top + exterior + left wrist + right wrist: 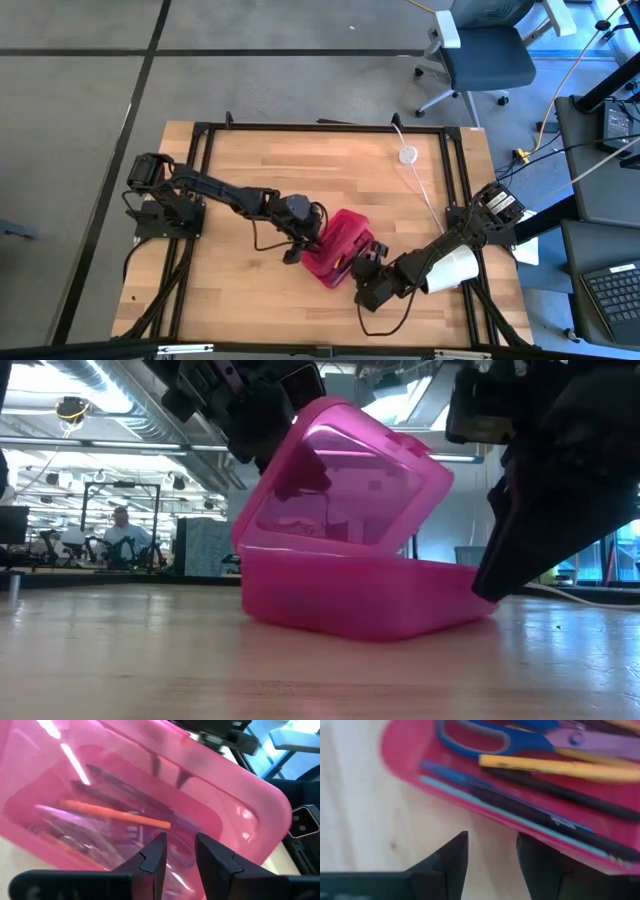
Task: Pick & place school supplies into a supply box
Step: Close the red supply box
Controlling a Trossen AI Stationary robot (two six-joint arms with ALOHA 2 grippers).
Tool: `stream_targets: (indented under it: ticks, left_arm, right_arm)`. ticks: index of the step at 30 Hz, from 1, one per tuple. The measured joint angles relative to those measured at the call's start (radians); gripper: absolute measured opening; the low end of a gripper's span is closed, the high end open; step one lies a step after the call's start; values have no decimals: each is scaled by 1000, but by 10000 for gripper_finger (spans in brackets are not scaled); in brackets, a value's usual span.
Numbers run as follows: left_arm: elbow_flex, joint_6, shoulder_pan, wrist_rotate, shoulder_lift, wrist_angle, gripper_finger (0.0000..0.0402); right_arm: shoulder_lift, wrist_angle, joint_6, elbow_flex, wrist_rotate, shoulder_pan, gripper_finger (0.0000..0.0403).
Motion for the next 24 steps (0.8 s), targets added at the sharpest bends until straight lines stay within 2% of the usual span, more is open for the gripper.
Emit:
stream_targets:
  ticks: [4, 18, 24]
  left_arm:
    - [0, -30, -30, -9, 0, 0, 90]
    - [-1, -168, -143, -223, 37, 31, 91]
    - [0, -217, -147, -237, 79, 68, 94]
  right_arm:
    - [0, -67, 31, 0, 32, -5, 171]
    - [-1, -82, -30, 0, 108, -52, 171]
    - [-2, -68, -90, 1, 125, -78, 171]
